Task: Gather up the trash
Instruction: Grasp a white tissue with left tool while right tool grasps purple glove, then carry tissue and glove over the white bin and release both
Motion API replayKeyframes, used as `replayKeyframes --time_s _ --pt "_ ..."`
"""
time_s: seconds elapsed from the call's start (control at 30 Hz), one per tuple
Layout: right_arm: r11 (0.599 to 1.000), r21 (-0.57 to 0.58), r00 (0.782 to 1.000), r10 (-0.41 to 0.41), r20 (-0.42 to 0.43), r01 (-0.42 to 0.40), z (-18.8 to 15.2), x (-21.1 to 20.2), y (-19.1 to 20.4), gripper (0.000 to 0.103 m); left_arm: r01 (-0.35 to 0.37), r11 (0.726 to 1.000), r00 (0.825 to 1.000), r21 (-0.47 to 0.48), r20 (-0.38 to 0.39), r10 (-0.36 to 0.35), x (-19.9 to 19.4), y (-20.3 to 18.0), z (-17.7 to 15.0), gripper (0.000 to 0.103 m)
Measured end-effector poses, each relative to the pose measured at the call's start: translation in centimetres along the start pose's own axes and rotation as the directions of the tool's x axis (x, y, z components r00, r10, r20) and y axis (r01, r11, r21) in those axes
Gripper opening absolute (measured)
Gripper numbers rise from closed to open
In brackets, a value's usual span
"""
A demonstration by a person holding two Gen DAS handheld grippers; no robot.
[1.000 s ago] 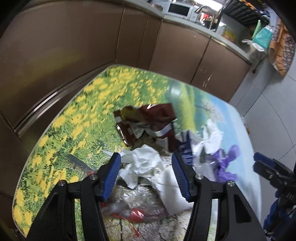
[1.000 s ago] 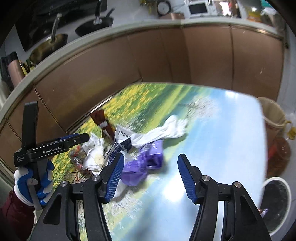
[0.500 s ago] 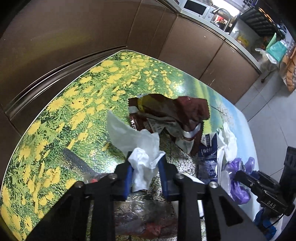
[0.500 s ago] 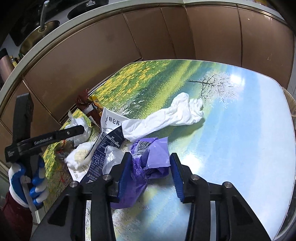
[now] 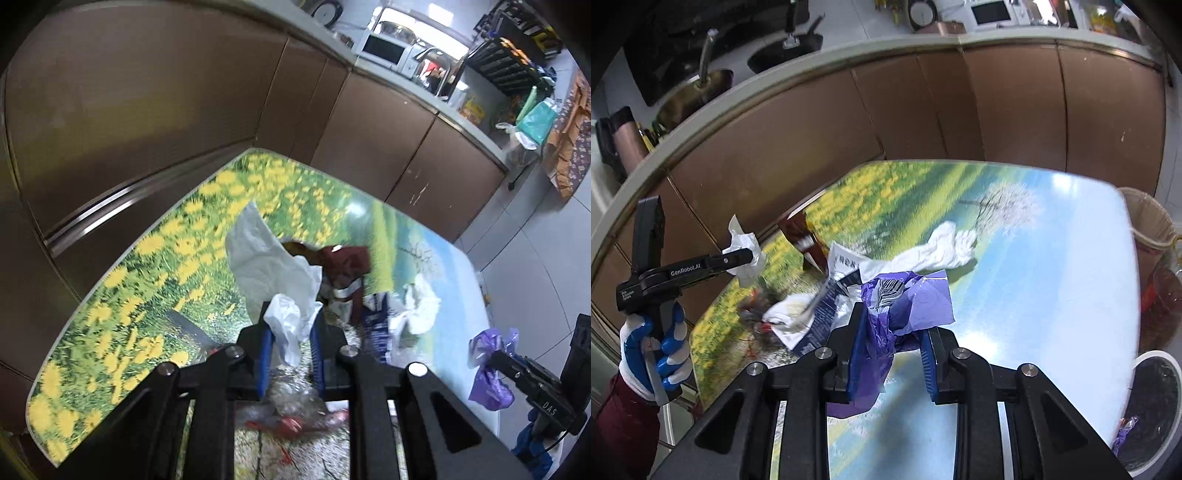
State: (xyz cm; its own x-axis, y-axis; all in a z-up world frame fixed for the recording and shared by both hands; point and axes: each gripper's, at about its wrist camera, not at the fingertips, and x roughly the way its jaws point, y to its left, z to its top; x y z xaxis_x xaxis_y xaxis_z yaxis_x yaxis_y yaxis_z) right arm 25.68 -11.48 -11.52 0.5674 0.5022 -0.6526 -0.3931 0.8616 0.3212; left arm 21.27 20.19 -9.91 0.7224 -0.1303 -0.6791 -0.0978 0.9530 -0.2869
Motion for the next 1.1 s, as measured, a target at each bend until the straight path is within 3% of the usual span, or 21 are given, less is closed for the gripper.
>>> replayKeyframes --time_s 0.27,0.47,0.63,0.77,0.93,1.1 --pt "0.998 -0.002 0.987 -0.055 0.152 0.056 0.1 -8.7 -1.1 0.027 0.041 0.998 0.992 0.056 0.113 -0.047 -6.1 -4.7 0.5 0.016" --pt "0.986 0.06 0.957 -0.165 0.238 0.155 -1.1 -15.2 -4.8 0.027 0.134 0.971 0.984 0.196 0.093 -0.154 -6.9 -12.8 -0.3 0.016" --pt "0.95 0.164 0.917 -0.302 0.262 0.266 -3.1 -19.5 -9.5 0.027 0.245 0.923 0.967 0.297 -0.004 -0.255 -4.5 -21.2 -2.3 0.016" --pt "0.893 0.227 0.871 -0.437 0.223 0.39 -5.1 -21.0 -14.0 0.027 0.327 0.867 0.945 0.375 -0.124 -0.303 -0.9 -28.5 -4.9 0.016" --pt "0.835 0.305 0.848 -0.514 0.132 0.459 -7.7 -19.9 -19.7 0.028 0.405 0.797 0.908 0.447 -0.3 -0.293 5.7 -38.0 -9.4 0.017" --pt "0.787 0.361 0.837 -0.547 0.033 0.5 -10.1 -17.7 -25.0 0.028 0.449 0.738 0.878 0.504 -0.404 -0.258 11.0 -45.1 -13.0 0.017"
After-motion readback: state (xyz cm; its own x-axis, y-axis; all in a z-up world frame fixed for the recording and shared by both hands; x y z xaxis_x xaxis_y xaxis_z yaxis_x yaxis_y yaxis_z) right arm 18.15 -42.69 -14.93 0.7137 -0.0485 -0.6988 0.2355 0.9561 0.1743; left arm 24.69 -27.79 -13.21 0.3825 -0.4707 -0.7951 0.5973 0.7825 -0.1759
